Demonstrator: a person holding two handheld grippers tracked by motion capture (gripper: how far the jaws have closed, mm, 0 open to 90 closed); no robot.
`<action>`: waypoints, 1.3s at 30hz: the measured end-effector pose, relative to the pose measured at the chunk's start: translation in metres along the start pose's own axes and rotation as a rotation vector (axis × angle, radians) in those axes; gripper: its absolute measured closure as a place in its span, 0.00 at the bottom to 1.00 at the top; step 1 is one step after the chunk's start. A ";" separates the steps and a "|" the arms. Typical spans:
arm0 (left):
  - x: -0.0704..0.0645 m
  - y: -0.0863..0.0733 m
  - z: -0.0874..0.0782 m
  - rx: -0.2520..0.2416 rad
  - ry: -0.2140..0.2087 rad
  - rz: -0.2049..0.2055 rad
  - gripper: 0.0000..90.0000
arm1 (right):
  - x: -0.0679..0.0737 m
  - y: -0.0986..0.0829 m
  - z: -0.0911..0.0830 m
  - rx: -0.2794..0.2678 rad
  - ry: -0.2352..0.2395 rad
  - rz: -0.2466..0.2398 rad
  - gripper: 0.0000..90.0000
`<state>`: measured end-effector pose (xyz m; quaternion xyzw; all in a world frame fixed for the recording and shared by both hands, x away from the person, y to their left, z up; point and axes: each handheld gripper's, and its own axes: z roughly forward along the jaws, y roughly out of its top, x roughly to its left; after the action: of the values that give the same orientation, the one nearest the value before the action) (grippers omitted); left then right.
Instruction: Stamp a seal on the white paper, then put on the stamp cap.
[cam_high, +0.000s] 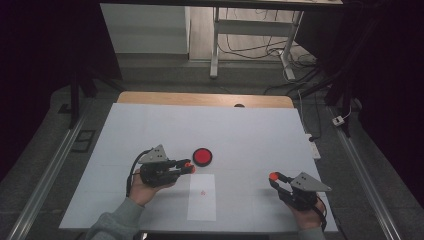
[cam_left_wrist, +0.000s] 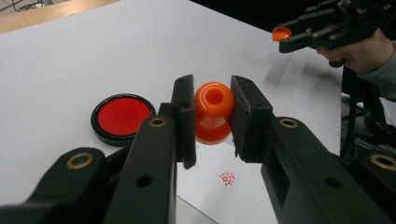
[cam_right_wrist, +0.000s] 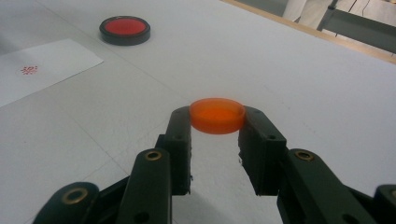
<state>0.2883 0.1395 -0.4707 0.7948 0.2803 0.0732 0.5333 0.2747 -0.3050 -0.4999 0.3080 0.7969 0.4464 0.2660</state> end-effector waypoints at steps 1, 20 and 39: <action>0.000 0.000 0.000 -0.001 -0.001 0.000 0.80 | 0.000 0.000 0.000 -0.001 0.002 0.002 0.72; 0.001 0.000 0.000 0.010 -0.013 -0.007 0.80 | 0.001 0.000 0.002 0.007 -0.003 -0.008 0.72; -0.002 0.000 0.005 0.021 -0.027 -0.004 0.80 | 0.009 0.005 0.009 0.002 0.027 -0.020 0.72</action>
<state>0.2886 0.1348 -0.4727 0.8008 0.2752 0.0584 0.5288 0.2762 -0.2918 -0.5007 0.2943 0.8038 0.4472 0.2595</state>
